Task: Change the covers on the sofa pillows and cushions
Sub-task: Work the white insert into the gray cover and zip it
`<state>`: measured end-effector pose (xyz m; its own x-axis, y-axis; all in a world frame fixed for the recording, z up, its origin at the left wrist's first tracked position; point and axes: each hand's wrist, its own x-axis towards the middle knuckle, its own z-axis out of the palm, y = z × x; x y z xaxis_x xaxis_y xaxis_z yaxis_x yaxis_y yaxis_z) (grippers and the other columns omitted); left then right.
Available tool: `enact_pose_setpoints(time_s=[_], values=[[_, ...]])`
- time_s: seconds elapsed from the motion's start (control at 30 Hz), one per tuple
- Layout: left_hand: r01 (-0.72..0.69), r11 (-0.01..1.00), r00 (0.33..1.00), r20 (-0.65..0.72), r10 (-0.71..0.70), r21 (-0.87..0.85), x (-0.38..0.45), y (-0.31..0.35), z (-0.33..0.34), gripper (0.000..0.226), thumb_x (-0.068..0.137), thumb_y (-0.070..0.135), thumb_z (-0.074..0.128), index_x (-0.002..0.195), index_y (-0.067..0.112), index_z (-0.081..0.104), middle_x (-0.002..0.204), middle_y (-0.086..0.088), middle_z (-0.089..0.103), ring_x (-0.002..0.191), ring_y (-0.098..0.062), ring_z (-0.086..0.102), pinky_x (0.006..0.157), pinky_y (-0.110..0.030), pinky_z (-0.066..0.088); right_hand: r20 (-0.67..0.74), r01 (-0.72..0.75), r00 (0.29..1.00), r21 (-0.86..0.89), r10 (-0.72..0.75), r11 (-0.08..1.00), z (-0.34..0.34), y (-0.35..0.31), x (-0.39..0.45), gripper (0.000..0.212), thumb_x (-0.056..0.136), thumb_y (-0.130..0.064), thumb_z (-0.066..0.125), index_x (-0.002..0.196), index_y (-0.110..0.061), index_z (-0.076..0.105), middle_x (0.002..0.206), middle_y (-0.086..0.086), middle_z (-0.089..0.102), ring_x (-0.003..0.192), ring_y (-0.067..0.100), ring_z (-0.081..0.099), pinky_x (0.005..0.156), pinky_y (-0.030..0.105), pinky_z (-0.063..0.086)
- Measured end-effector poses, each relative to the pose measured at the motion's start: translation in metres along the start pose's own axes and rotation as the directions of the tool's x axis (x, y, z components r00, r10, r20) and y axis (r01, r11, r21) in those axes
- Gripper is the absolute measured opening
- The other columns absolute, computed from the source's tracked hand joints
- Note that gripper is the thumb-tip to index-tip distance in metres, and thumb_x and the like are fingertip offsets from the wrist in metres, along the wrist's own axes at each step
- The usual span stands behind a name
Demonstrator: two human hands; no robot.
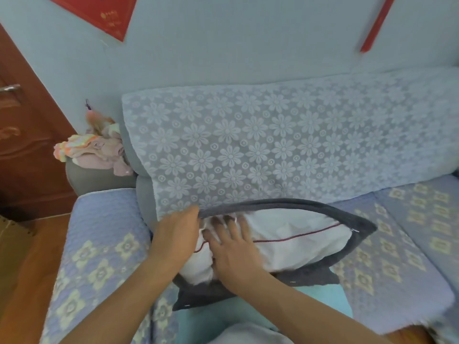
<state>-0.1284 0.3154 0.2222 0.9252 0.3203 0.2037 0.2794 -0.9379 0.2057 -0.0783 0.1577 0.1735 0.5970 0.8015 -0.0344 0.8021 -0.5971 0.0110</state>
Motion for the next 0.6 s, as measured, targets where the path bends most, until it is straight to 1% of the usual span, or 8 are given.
enact_pose_setpoints(time_s=[0.1,0.17,0.2,0.3,0.37,0.43,0.5,0.6], values=[[-0.103,0.991,0.989,-0.113,0.093,-0.087,-0.021,0.004,-0.013,0.009,0.085,0.013,0.056,0.083,0.015,0.065,0.062,-0.004,0.064,0.052,-0.031,0.06,0.043,-0.033,0.043,0.11,-0.175,0.978,-0.055,0.18,0.983,0.001,0.029,0.018,0.05,0.093,-0.025,0.04,0.142,-0.018,0.048,0.139,0.014,0.055,0.13,0.038,0.046,0.114,0.058,0.023],[-0.088,0.982,0.993,-0.093,0.073,-0.166,-0.025,0.004,-0.024,0.027,0.089,0.02,0.047,0.096,0.022,0.073,0.077,0.0,0.072,0.066,-0.031,0.067,0.053,-0.037,0.053,0.225,-0.339,0.918,0.022,0.326,0.94,-0.003,0.044,0.031,0.05,0.104,-0.028,0.035,0.152,-0.017,0.032,0.155,0.014,0.036,0.144,0.034,0.031,0.12,0.049,0.016],[-0.017,0.976,0.997,-0.077,0.001,-0.216,-0.022,0.0,-0.024,0.029,0.092,0.018,0.049,0.101,0.026,0.074,0.087,0.002,0.074,0.077,-0.029,0.069,0.063,-0.036,0.055,0.234,-0.349,0.917,0.083,0.322,0.933,-0.005,0.044,0.036,0.052,0.104,-0.029,0.038,0.154,-0.015,0.03,0.158,0.014,0.032,0.146,0.033,0.027,0.121,0.048,0.015],[0.291,0.857,0.951,0.031,-0.307,-0.425,0.001,-0.024,-0.02,0.028,0.094,0.009,0.057,0.106,0.028,0.075,0.103,0.003,0.075,0.1,-0.024,0.067,0.082,-0.033,0.048,-0.009,-0.018,1.0,0.094,0.019,0.995,-0.023,0.019,0.032,0.061,0.085,-0.017,0.059,0.143,-0.009,0.047,0.145,0.013,0.048,0.137,0.038,0.04,0.116,0.055,0.025],[0.372,0.781,0.917,0.067,-0.394,-0.502,0.011,-0.04,-0.024,0.024,0.095,0.011,0.059,0.102,0.027,0.076,0.094,0.004,0.074,0.096,-0.022,0.067,0.08,-0.032,0.048,-0.27,0.185,0.953,0.155,-0.139,0.97,-0.031,0.0,0.019,0.061,0.08,-0.012,0.054,0.14,-0.003,0.049,0.143,0.015,0.049,0.133,0.037,0.042,0.115,0.052,0.028],[0.369,0.756,0.918,0.087,-0.386,-0.541,0.019,-0.049,-0.031,0.019,0.097,0.015,0.062,0.099,0.026,0.077,0.086,0.011,0.072,0.088,-0.016,0.068,0.074,-0.028,0.048,-0.43,0.331,0.879,0.233,-0.209,0.914,-0.03,-0.019,0.01,0.054,0.086,-0.007,0.045,0.14,-0.004,0.05,0.143,0.014,0.049,0.133,0.034,0.042,0.116,0.046,0.028],[0.329,0.764,0.942,0.136,-0.307,-0.555,0.023,-0.048,-0.04,0.015,0.097,0.02,0.064,0.098,0.025,0.078,0.085,0.013,0.074,0.082,-0.009,0.068,0.07,-0.024,0.049,-0.463,0.405,0.841,0.198,-0.279,0.893,-0.025,-0.033,0.012,0.045,0.097,-0.01,0.039,0.14,-0.008,0.052,0.144,0.01,0.05,0.136,0.033,0.04,0.118,0.045,0.027],[0.267,0.855,0.963,0.139,-0.229,-0.445,0.024,-0.048,-0.046,0.017,0.096,0.019,0.064,0.104,0.028,0.077,0.093,0.01,0.075,0.085,-0.011,0.067,0.077,-0.028,0.052,-0.344,0.397,0.873,0.089,-0.346,0.914,-0.011,-0.032,0.031,0.043,0.1,-0.022,0.04,0.141,-0.013,0.051,0.142,0.006,0.05,0.136,0.033,0.04,0.117,0.047,0.025]])
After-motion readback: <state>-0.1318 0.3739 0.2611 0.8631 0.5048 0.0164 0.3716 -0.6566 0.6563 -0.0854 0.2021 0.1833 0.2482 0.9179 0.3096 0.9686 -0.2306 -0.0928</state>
